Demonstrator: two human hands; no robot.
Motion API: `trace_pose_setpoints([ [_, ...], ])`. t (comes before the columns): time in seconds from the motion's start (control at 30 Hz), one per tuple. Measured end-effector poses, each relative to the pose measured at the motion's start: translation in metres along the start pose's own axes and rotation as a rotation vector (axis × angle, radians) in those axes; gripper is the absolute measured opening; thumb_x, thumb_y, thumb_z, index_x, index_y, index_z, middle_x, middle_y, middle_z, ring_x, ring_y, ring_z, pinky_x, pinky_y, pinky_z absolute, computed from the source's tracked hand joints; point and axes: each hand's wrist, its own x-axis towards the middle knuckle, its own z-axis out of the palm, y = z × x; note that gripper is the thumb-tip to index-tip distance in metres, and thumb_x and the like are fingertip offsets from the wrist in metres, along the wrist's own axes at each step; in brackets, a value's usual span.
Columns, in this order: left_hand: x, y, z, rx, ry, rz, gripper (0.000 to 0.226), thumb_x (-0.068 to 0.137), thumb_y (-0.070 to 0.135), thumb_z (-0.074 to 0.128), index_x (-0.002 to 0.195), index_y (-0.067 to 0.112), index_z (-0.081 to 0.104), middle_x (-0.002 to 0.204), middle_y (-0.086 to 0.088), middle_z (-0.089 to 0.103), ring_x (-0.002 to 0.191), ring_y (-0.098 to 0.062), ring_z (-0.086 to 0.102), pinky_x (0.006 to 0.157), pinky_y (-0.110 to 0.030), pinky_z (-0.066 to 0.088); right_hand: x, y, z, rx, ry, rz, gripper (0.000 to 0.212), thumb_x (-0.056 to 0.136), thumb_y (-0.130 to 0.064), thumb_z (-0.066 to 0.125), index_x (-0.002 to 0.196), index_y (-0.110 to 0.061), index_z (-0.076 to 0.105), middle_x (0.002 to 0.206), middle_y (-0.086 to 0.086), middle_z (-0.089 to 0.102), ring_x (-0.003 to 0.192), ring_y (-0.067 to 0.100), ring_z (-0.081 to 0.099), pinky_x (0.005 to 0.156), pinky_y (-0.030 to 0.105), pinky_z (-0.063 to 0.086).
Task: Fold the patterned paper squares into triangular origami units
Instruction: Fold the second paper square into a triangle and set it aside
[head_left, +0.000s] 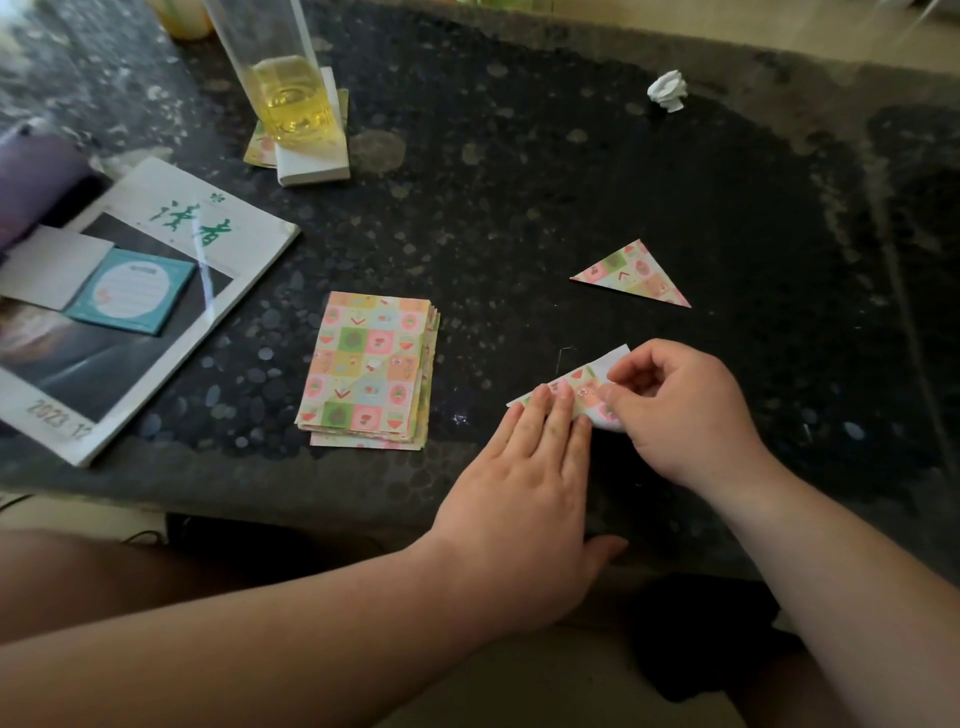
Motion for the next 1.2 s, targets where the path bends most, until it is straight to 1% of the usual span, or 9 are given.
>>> trace_pose_setpoints([
  [0.23,0.0,-0.002,0.003,-0.009,0.045,0.006,0.094,0.101,0.067,0.022,0.156,0.002,-0.016,0.165,-0.019,-0.023,0.152,-0.032,-0.027,0.126,-0.048,-0.007,0.0,-0.001,0.001,-0.014,0.0,0.007,0.026,0.091,-0.014,0.075,0.084,-0.035,0.061,0.089,-0.015,0.063,0.082,0.004,0.061,0.063,0.018,0.046],
  [0.3,0.0,-0.002,0.007,-0.033,0.085,0.01,0.095,0.1,0.067,0.026,0.157,0.001,-0.012,0.167,-0.019,-0.016,0.154,-0.032,-0.02,0.126,-0.048,-0.004,0.001,-0.001,0.001,-0.016,-0.003,0.016,0.023,0.091,-0.015,0.076,0.086,-0.034,0.062,0.089,-0.013,0.064,0.081,0.006,0.062,0.062,0.019,0.046],
  [0.4,0.0,-0.003,0.01,-0.056,0.158,0.019,0.096,0.099,0.068,0.031,0.159,0.0,0.0,0.169,-0.019,0.002,0.156,-0.033,-0.004,0.127,-0.048,0.002,0.001,-0.001,0.001,-0.022,-0.004,0.022,0.021,0.091,-0.015,0.076,0.087,-0.032,0.064,0.088,-0.011,0.065,0.079,0.006,0.062,0.061,0.019,0.045],
  [0.43,0.0,-0.003,0.01,-0.054,0.16,0.021,0.096,0.099,0.068,0.031,0.159,0.0,0.002,0.169,-0.019,0.004,0.156,-0.033,-0.003,0.127,-0.048,0.003,0.001,-0.002,0.001,-0.021,-0.004,0.022,0.022,0.091,-0.014,0.075,0.087,-0.032,0.063,0.088,-0.011,0.065,0.079,0.006,0.062,0.061,0.019,0.045],
  [0.53,0.0,-0.004,0.008,-0.043,0.134,0.024,0.094,0.1,0.068,0.028,0.159,0.001,-0.002,0.169,-0.018,0.0,0.156,-0.032,-0.007,0.127,-0.048,0.001,0.002,-0.002,0.002,-0.017,-0.005,0.028,0.023,0.091,-0.013,0.075,0.085,-0.032,0.063,0.087,-0.01,0.065,0.078,0.006,0.063,0.061,0.02,0.045],
  [0.7,0.001,-0.007,0.011,-0.04,0.173,0.028,0.094,0.099,0.069,0.029,0.16,0.0,0.007,0.169,-0.018,0.009,0.156,-0.032,0.001,0.127,-0.049,0.007,0.002,-0.003,0.002,-0.01,-0.004,0.03,0.024,0.09,-0.012,0.075,0.084,-0.031,0.063,0.086,-0.01,0.066,0.077,0.006,0.062,0.059,0.019,0.042],
  [0.87,0.001,-0.006,0.01,-0.029,0.162,0.036,0.093,0.1,0.068,0.026,0.16,0.001,0.002,0.169,-0.018,0.003,0.157,-0.032,-0.003,0.127,-0.049,0.004,0.003,-0.003,0.002,-0.01,-0.005,0.039,0.023,0.09,-0.012,0.074,0.084,-0.031,0.063,0.086,-0.009,0.066,0.078,0.007,0.063,0.06,0.021,0.044],
  [1.2,0.002,-0.008,0.012,-0.018,0.182,0.034,0.093,0.1,0.068,0.027,0.16,0.0,0.008,0.169,-0.018,0.009,0.156,-0.032,0.002,0.126,-0.049,0.006,0.002,-0.005,0.002,-0.003,0.004,0.045,0.021,0.09,-0.01,0.074,0.087,-0.029,0.065,0.089,-0.008,0.066,0.08,0.008,0.063,0.063,0.022,0.046],
])
